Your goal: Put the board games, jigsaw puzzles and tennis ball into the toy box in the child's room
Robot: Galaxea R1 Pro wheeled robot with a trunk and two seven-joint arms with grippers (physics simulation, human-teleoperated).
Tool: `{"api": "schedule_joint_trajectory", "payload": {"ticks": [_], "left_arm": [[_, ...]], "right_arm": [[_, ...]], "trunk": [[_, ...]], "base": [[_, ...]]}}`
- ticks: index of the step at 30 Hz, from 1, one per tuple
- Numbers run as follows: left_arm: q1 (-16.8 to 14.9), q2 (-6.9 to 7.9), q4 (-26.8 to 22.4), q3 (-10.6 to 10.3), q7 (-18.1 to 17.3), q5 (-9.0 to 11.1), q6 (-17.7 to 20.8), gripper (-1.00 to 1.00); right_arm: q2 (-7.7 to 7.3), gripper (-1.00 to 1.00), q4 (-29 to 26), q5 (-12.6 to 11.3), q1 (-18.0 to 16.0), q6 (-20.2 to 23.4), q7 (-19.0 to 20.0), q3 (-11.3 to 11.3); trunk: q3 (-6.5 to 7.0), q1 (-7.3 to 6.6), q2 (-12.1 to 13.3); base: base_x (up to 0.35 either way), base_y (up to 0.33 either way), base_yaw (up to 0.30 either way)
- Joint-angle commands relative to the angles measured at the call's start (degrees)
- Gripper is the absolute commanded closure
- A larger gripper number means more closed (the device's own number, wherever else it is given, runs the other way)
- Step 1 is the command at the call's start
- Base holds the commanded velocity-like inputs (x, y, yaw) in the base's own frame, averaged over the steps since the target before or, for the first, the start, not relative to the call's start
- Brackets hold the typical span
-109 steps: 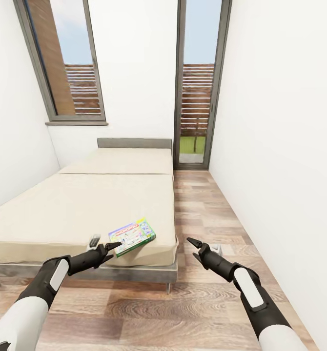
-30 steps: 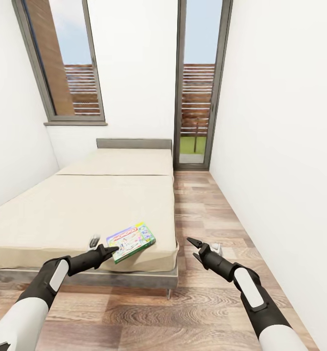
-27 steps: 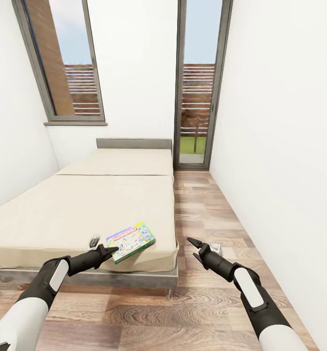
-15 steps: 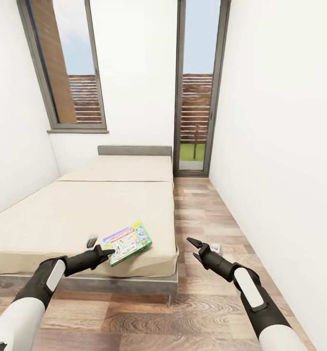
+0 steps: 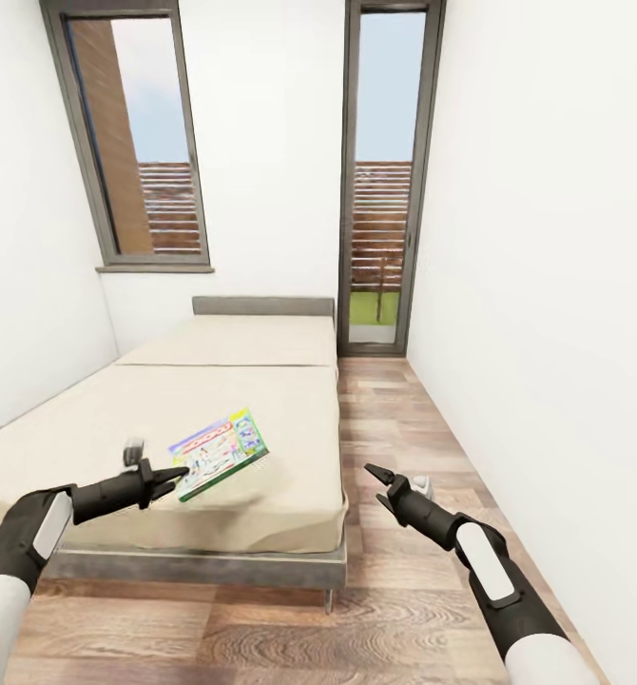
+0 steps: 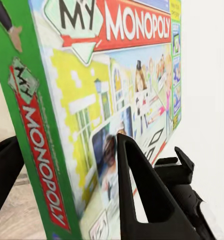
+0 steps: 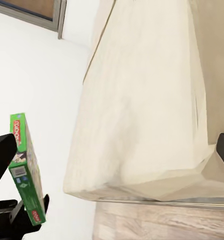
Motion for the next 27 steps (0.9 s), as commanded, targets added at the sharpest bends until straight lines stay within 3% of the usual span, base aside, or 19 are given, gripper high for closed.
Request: {"api": "schedule_joint_trajectory", "payload": {"ticks": [1,12,17,27], "left_arm": [[0.0,0.96,-0.8,0.0,-1.8,-0.3,1.2,1.00],[-1.5,7.17,-4.6,-1.2,-15.1,-0.8,3.1,1.00],[-1.8,8.90,-4.7,-1.5,-16.8,-0.9,3.1,1.00],[-1.9,10.68,-4.8,-1.6,-17.2,-0.9,3.1,1.00]], "right_arm": [[-0.08,-1.00,0.0,0.0,0.0,0.5,0.0,-0.2],[-0.91,-1.00,-0.7,0.5,-0.1,0.6,0.0,0.1],[-0.93,-1.00,-0.9,0.5,-0.1,0.5,0.8,0.4],[-0.86,-1.00,-0.9,0.5,-0.1,-3.3,1.4,0.8]], "trunk": [[0.12,-0.24,0.4],[2.10,-2.65,4.8],[2.99,-3.75,6.8],[4.79,-5.95,10.8]], "base": [[0.000,0.000,0.000],[0.000,0.000,0.000],[0.000,0.000,0.000],[0.000,0.000,0.000]]}}
